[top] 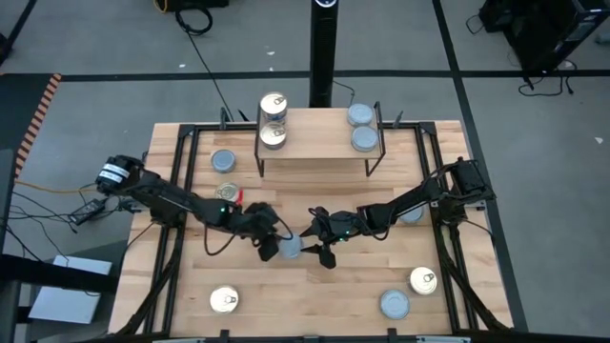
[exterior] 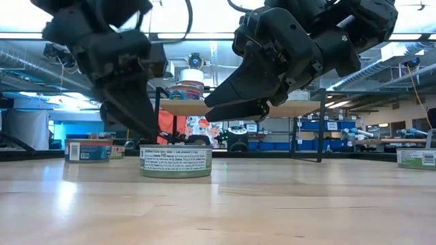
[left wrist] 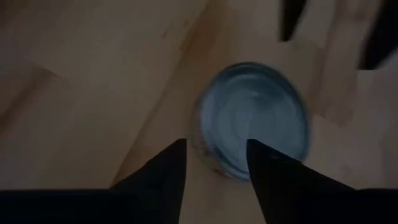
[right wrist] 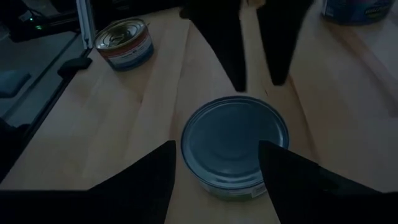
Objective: Stack canned seafood by type on shelf
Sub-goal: Stack the green tuna can on the top green tuna can on the shelf
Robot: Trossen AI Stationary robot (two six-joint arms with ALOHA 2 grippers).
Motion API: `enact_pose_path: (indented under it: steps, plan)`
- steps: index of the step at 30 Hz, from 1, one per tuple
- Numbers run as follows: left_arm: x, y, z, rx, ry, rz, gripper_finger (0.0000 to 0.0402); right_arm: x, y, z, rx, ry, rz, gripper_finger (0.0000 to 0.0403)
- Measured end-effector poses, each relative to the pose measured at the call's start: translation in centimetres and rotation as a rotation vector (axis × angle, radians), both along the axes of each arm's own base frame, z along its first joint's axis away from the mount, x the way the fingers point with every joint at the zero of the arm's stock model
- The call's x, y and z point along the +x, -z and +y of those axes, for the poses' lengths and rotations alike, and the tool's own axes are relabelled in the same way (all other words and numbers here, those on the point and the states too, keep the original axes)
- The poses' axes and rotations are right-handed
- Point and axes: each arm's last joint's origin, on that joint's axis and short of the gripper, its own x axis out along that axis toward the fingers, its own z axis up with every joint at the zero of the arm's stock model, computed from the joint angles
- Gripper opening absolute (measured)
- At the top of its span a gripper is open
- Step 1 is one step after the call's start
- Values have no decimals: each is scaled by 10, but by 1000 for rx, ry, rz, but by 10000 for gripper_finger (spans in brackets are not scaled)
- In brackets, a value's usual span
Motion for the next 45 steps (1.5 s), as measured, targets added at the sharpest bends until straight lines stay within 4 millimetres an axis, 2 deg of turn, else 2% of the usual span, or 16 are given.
enact_pose_path:
  steps: [6,10,14,20,22,37,45]
  plan:
    - [5,13,4,-53,12,53,174,0,0,0,1,0,-4,238]
    - [6,14,4,-59,3,51,156,0,0,0,1,0,-5,238]
    - [6,14,3,-63,31,47,116,0,0,0,1,-1,-3,238]
    - [5,16,3,-73,39,32,26,0,0,0,3,-4,-5,238]
    - [4,19,4,-74,40,11,8,0,0,1,12,-12,-2,238]
    - [4,21,5,-36,33,-29,1,-9,-15,10,-31,-41,14,238]
    - [4,21,7,-41,-61,-39,1,-15,-21,11,-46,-41,43,238]
